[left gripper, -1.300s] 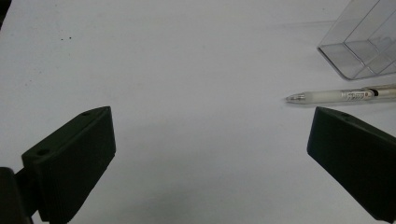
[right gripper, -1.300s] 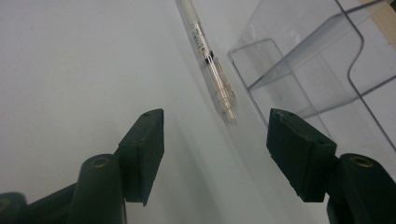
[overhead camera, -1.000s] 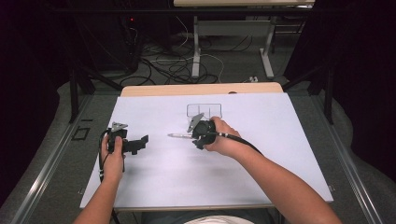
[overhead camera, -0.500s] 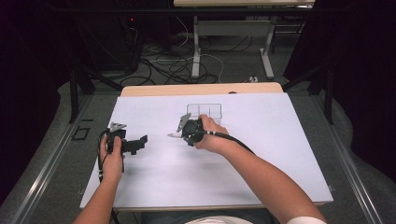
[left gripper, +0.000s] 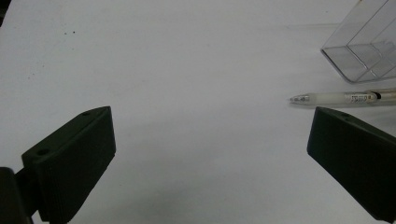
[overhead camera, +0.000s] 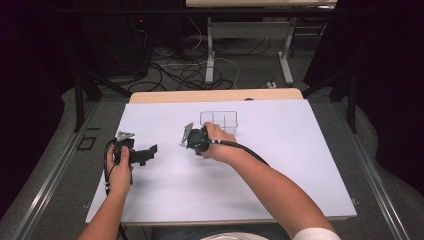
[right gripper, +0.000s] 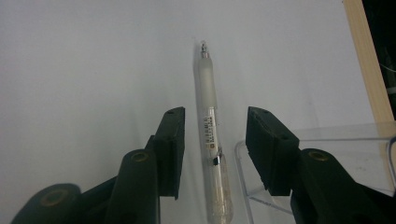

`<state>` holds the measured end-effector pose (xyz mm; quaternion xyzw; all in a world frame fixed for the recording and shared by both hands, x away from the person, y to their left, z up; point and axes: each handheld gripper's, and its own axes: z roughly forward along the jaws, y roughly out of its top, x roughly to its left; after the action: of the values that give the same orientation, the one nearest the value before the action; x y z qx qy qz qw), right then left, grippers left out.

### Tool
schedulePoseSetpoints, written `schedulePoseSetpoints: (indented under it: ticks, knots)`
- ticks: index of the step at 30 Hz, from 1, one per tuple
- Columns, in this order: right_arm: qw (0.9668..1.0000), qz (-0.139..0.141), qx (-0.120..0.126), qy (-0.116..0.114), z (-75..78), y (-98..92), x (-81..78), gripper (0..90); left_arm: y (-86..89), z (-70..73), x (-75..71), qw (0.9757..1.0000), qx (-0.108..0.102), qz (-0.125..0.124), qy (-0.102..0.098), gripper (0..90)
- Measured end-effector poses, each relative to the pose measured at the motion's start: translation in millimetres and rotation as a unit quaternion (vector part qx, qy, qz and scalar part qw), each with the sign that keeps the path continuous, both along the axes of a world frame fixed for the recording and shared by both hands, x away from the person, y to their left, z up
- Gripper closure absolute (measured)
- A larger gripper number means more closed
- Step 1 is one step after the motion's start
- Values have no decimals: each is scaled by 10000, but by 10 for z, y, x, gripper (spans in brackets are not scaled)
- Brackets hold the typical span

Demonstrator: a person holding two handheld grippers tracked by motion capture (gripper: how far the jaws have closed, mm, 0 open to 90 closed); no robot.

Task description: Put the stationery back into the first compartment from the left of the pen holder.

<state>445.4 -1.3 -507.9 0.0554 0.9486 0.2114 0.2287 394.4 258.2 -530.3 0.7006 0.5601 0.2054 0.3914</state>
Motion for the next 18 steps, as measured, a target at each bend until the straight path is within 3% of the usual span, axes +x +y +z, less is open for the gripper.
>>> schedulePoseSetpoints:
  ticks: [5,9,18]
  knots:
    - [10000,-26,-86,25,-66,54,41,600,15,-6,1,10000,-35,29,11,12]
    - [9996,132,-264,7,-130,121,77,669,18,-3,-1,10000,-42,29,35,12]
    - [9990,203,-393,-8,-229,225,122,693,4,-20,-2,9999,-88,26,57,12]
